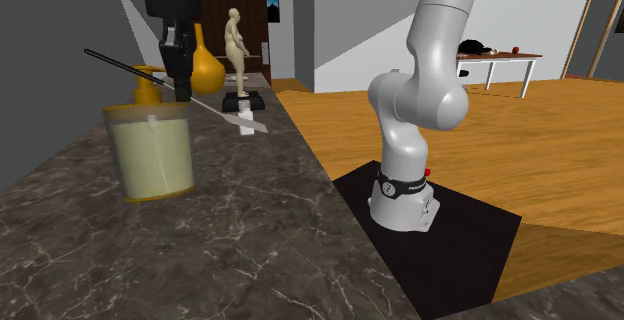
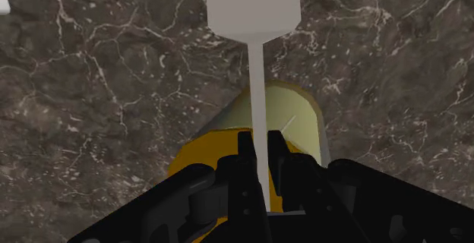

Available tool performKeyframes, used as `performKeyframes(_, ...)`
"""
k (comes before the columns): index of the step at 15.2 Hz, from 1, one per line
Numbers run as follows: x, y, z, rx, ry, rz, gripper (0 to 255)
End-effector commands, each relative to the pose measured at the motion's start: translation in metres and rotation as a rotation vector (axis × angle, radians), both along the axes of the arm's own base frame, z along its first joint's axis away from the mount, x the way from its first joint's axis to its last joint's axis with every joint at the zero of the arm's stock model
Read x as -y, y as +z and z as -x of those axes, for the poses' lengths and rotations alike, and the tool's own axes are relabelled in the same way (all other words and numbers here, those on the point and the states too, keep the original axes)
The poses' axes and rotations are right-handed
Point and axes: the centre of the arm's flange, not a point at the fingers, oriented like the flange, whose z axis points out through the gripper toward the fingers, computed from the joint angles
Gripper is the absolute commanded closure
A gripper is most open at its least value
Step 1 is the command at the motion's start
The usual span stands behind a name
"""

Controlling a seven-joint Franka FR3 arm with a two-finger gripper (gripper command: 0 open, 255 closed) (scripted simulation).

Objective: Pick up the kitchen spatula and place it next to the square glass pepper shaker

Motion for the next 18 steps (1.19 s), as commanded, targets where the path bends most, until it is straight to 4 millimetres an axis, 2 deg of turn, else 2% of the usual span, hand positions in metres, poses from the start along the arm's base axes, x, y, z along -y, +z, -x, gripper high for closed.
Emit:
performKeyframes(1, 0.022, 0.001, 0.011, -0.001, 0.001, 0.0, 255)
performKeyframes(16, 0.199, 0.001, 0.098, -0.001, 0.001, 0.0, 255)
performKeyframes(18, 0.199, -0.01, 0.098, -0.001, 0.001, 0.0, 255)
